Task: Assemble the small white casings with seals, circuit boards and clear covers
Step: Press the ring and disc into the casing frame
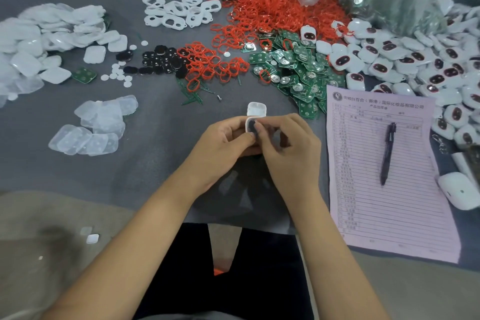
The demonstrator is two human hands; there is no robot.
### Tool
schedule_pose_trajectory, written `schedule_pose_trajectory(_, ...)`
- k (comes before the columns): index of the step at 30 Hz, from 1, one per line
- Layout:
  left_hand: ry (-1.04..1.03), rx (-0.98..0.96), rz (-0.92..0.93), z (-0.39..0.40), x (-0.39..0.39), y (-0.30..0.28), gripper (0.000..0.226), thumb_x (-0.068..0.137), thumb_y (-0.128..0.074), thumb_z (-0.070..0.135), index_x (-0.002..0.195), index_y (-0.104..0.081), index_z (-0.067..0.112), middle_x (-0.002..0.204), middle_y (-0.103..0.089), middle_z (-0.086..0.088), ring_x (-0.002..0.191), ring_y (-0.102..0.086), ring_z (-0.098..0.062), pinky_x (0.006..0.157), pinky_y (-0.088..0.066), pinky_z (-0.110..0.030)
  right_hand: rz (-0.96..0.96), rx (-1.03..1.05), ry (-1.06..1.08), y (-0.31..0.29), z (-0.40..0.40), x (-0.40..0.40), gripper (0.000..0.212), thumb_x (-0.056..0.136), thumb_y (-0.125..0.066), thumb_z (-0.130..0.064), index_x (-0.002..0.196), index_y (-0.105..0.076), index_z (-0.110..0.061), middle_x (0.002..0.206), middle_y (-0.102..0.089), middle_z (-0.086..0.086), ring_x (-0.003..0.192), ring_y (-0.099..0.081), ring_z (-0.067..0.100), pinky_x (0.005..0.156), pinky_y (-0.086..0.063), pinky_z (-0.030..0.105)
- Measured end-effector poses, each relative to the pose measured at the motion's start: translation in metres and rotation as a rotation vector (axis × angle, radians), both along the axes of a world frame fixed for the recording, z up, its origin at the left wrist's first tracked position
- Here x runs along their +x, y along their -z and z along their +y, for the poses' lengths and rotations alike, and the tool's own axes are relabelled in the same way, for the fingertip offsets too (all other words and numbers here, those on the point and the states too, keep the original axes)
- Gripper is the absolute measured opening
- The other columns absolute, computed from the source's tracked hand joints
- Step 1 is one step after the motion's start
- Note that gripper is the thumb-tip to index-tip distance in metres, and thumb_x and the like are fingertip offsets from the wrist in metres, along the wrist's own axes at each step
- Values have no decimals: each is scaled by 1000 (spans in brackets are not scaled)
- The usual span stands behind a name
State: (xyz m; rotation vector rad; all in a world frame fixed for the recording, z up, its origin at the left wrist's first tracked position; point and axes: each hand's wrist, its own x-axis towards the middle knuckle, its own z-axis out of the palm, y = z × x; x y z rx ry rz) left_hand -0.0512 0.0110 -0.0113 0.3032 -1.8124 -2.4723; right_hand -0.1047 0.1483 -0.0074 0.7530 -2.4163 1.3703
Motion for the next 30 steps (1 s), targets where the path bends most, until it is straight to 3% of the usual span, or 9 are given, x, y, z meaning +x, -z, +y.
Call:
schedule_pose_trajectory(5,11,0,19,-3,-1,5,33,103,-49,-5,128,-68,5,116,-77,-14,111,-72,-24,94,-58,-32,6,-22,22,0,-1,0,11,90,-80,-15,102,-80,-15,91,-58,3,78,-57,11,65,-47,32)
schedule_pose_trajectory(7,5,1,17,-2,-1,5,33,103,-49,-6,127,-68,6,113,-77,-10,108,-73,-20,93,-58,-30,2,-17,29,1,-1,-1,21,91,-79,-22,111,-75,-18,94,-56,-3,77,-53,3,63,-44,25)
schedule_pose_trajectory(10,-46,-12,10,-2,-1,5,30,103,-51,-5,125,-68,8,102,-79,-3,98,-74,-13,87,-59,-26,-16,-73,59,3,-3,-3,37,96,-74,-27,129,-62,-18,100,-56,-5,72,-52,12,62,-42,21)
schedule_pose_trajectory(12,-81,-7,5,0,-1,5,28,104,-51,-5,124,-65,8,93,-79,-1,88,-74,-12,79,-59,-22,-42,-148,84,3,-3,-4,33,100,-66,-22,132,-60,-13,100,-57,-6,71,-52,14,62,-43,23)
schedule_pose_trajectory(16,-132,-35,-10,0,-1,5,24,102,-57,-1,124,-62,8,90,-77,3,82,-72,-11,72,-58,-21,-126,-202,122,5,-2,-7,21,104,-56,-13,124,-63,-11,92,-58,-11,69,-51,4,63,-37,12)
schedule_pose_trajectory(20,-199,-102,-31,2,-1,4,23,98,-70,14,118,-60,9,93,-76,-2,68,-61,-9,59,-51,-23,-138,-240,125,2,-1,-5,17,105,-54,-10,112,-67,-16,85,-65,-2,69,-58,10,61,-39,14)
schedule_pose_trajectory(23,-241,-114,-12,4,0,5,19,98,-68,23,107,-55,12,79,-74,4,56,-51,-8,53,-45,-21,-149,-280,155,0,1,-5,18,105,-53,-8,107,-69,-16,84,-69,2,69,-60,8,61,-39,15)
schedule_pose_trajectory(27,-282,-57,39,6,2,6,11,104,-62,16,104,-51,13,90,-76,-5,57,-45,-9,51,-39,-20,-196,-216,156,0,4,-7,18,104,-54,-8,103,-71,-15,83,-69,4,68,-60,16,62,-44,21)
schedule_pose_trajectory(30,-277,-54,56,5,3,5,5,105,-60,15,109,-58,11,91,-75,-4,60,-47,-9,52,-40,-21,-288,-120,96,1,11,-12,17,102,-57,-9,105,-72,-16,93,-69,0,75,-65,19,68,-56,36)
